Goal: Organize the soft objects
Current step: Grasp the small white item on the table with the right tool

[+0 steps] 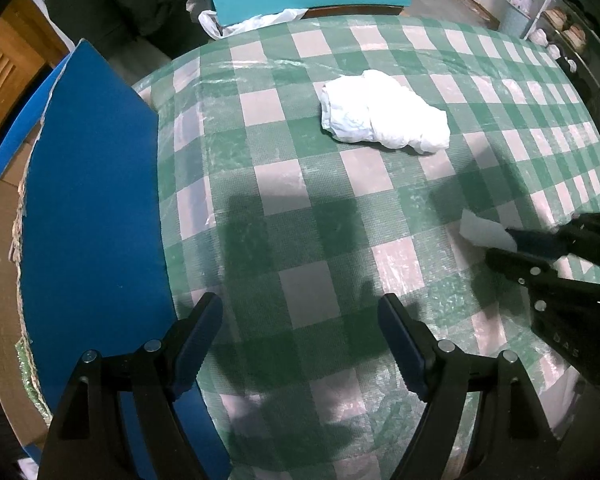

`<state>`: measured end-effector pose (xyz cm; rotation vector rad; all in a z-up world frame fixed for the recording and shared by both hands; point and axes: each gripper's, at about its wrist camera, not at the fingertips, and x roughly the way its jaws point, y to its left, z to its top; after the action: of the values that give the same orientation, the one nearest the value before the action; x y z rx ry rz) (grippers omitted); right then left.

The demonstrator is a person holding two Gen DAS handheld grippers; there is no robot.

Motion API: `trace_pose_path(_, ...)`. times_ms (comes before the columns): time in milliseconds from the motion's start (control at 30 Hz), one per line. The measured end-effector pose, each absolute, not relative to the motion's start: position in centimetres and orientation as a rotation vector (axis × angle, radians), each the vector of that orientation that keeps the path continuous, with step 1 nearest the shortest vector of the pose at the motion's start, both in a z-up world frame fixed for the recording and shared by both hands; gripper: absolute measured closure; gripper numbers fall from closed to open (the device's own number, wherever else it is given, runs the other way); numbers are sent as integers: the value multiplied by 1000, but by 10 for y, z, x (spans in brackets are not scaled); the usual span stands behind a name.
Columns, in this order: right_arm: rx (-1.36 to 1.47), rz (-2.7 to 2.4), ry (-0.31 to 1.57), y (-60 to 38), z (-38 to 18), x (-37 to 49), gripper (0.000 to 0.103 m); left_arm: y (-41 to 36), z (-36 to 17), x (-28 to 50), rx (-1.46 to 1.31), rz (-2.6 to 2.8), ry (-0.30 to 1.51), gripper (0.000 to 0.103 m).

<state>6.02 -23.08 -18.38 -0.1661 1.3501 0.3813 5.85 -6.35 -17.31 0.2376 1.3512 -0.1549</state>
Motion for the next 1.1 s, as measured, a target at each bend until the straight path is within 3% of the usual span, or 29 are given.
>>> trace_pose_path(167, -179, 388, 1309, -233, -175, 61, 70, -64, -174, 59, 232, -152, 1353, 21)
trace_pose_path(667, -260, 367, 1276, -217, -185, 65, 70, -60, -175, 60, 223, -159, 1359, 21)
trace_pose_path(767, -263, 363, 1270, -216, -186, 63, 75, -60, -176, 60, 223, -160, 1359, 21)
trace_pose_path(833, -275, 348, 1267, -217, -186, 63, 84, -58, -176, 60, 222, -161, 1359, 21)
trace_pose_path(1100, -226, 353, 1254, -223, -175, 67, 89, -58, -171, 62, 207, -158, 1351, 21)
